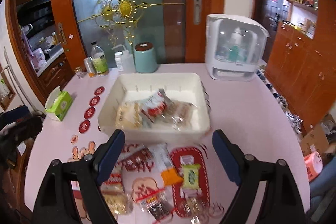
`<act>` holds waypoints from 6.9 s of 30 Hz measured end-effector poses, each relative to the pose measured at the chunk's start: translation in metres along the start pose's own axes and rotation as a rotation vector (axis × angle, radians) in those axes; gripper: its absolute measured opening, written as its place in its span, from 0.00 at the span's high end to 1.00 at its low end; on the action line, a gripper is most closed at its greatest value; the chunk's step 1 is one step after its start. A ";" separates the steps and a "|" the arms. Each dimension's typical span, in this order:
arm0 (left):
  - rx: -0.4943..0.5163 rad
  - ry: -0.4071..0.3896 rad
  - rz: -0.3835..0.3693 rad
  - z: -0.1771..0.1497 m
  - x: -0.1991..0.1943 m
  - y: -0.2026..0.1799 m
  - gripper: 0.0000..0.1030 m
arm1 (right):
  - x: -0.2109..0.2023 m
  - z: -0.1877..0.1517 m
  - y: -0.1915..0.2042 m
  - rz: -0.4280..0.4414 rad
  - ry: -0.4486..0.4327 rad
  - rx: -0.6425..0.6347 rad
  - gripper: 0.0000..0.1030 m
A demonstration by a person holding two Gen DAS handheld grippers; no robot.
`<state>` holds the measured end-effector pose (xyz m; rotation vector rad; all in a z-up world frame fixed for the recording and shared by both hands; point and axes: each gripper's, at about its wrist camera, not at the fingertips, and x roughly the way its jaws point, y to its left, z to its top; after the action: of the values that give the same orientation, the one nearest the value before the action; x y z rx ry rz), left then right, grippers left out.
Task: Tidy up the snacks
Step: 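Grasp the blue candy with the left tool while the right tool grasps the beige biscuit packet, then drop the blue candy and biscuit packet into the tray, open both tools, then grasp the clear bag of puffed snacks with the left tool while the right tool grasps a clear wrapped pastry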
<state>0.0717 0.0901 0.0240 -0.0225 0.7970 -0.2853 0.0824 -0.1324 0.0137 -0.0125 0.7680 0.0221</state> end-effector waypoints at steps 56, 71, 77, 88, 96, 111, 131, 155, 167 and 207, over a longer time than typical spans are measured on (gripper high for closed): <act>0.029 0.583 -0.044 -0.208 0.141 -0.029 0.69 | 0.065 -0.227 -0.023 -0.017 0.482 0.337 0.69; -0.065 0.487 0.016 -0.211 0.100 -0.019 0.44 | 0.065 -0.236 -0.027 -0.035 0.615 0.380 0.55; -0.155 0.475 0.077 -0.217 0.090 -0.030 0.39 | 0.087 -0.227 -0.016 0.077 0.690 0.349 0.43; -0.330 0.510 0.192 -0.245 0.082 -0.033 0.39 | 0.097 -0.223 0.039 0.071 0.661 -0.108 0.38; -0.488 0.591 0.223 -0.274 0.091 -0.034 0.38 | 0.095 -0.222 0.007 0.126 0.652 -0.174 0.40; -0.576 0.596 0.400 -0.285 0.077 -0.065 0.30 | 0.090 -0.217 -0.033 0.260 0.656 -0.253 0.40; -0.556 0.514 0.286 -0.264 0.054 -0.103 0.75 | 0.053 -0.197 -0.056 0.420 0.567 -0.182 0.40; -0.039 0.156 0.227 0.140 0.173 0.016 0.74 | 0.153 0.116 -0.019 0.245 0.241 -0.066 0.41; -0.190 0.299 0.100 0.148 0.308 0.076 0.08 | 0.277 0.140 -0.026 0.138 0.349 0.141 0.18; -0.132 0.044 0.283 0.073 0.018 -0.002 0.05 | 0.026 0.106 -0.046 0.279 0.055 -0.077 0.18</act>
<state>0.1345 0.0770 0.0632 -0.0275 0.8503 0.0351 0.1757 -0.1758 0.0716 0.0209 0.8184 0.3178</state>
